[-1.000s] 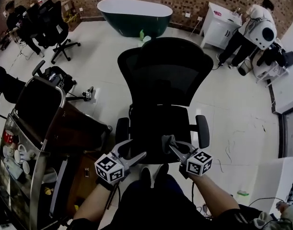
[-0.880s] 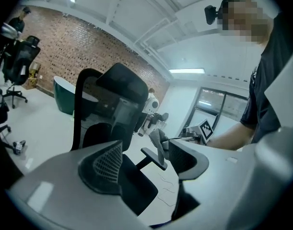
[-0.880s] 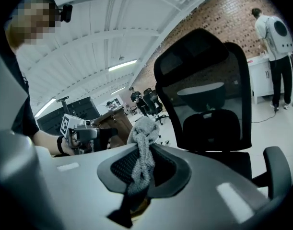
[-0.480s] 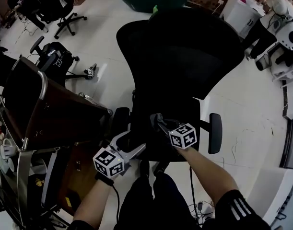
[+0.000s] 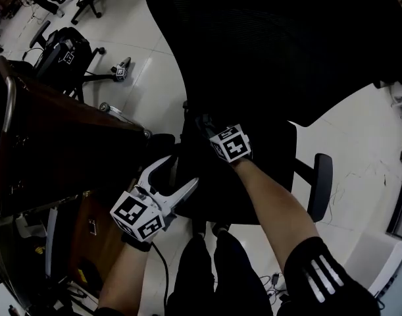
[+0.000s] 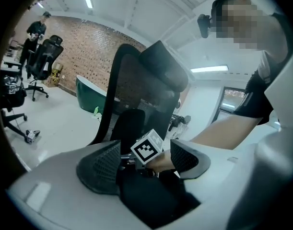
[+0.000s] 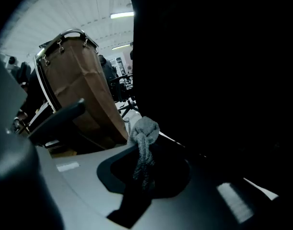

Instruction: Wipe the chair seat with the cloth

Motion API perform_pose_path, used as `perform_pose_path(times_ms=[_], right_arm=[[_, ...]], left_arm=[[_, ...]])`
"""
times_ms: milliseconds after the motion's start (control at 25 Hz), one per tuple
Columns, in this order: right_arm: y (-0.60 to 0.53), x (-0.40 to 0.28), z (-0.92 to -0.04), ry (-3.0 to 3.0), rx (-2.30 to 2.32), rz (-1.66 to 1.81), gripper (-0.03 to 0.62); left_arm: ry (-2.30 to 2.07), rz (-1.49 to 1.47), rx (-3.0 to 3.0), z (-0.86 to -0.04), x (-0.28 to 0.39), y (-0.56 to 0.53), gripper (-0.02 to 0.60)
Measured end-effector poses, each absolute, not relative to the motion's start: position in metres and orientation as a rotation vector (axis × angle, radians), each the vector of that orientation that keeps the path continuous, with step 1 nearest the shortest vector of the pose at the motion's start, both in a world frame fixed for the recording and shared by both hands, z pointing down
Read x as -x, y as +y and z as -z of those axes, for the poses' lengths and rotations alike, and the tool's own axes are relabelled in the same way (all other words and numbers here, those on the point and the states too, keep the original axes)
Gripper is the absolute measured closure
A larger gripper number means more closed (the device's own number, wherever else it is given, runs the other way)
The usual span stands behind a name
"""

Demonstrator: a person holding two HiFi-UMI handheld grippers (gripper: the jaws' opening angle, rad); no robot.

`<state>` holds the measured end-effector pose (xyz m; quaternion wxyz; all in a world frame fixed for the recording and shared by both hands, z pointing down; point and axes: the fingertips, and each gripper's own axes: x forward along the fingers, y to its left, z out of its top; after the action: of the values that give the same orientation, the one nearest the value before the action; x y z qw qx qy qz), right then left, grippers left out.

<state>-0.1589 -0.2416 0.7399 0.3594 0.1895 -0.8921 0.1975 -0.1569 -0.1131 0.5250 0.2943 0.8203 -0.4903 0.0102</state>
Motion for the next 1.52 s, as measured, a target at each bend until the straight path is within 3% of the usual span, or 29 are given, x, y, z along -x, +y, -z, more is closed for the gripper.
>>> perform_pose_path(times_ms=[440, 720, 1280, 1520], right_arm=[[-0.256, 0.195, -0.815, -2.238, -0.347, -0.337, 0.545], [-0.258, 0.181, -0.822, -2.235, -0.318, -0.285, 0.545], [-0.321, -0.071, -0.836, -1.935, -0.623, -0.348, 0.545], [-0.337, -0.129, -0.825, -1.864, -0.755, -0.383, 0.545]], left_arm=[[-1.311, -0.018, -2.160, -0.560, 0.150, -0.118, 0.232], [-1.272, -0.034, -2.184, -0.560, 0.139, -0.123, 0.232], [-1.117, -0.052, -2.243, -0.553, 0.074, -0.138, 0.232], [-1.092, -0.059, -2.269, -0.548, 0.055, -0.144, 0.232]])
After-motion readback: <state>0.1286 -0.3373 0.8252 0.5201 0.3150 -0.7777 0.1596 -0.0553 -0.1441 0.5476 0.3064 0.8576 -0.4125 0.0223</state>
